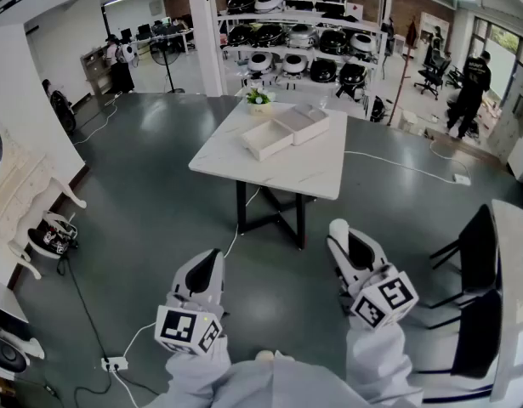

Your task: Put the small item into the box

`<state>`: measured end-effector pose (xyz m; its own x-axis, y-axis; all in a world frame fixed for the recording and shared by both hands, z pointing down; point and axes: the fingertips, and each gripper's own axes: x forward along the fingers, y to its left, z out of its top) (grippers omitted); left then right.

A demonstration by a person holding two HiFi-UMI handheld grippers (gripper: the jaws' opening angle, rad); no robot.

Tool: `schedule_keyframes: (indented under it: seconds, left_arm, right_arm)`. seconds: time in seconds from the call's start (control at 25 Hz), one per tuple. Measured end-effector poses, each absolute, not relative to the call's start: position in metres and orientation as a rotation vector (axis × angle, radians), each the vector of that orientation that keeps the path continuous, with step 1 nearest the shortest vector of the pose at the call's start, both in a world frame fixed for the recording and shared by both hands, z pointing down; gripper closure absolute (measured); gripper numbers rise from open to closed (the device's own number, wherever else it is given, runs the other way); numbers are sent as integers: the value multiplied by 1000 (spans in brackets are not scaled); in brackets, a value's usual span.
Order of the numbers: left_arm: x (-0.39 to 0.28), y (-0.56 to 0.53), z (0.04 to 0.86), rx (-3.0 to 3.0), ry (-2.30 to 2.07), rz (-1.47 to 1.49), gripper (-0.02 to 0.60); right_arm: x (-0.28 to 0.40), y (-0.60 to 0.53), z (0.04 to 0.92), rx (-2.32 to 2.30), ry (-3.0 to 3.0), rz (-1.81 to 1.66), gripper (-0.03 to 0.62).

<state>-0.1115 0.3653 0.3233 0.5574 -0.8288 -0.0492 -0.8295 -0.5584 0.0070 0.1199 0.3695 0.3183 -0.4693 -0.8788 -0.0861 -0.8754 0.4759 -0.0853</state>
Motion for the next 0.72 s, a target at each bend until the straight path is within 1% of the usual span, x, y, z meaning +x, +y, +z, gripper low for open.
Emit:
schedule_keyframes:
  seconds: [0.72]
  left_arm:
    - [-89, 358, 335, -2752, 1503, 67, 583]
  right_arm:
    - [141, 351, 326, -1505, 2601, -90, 474]
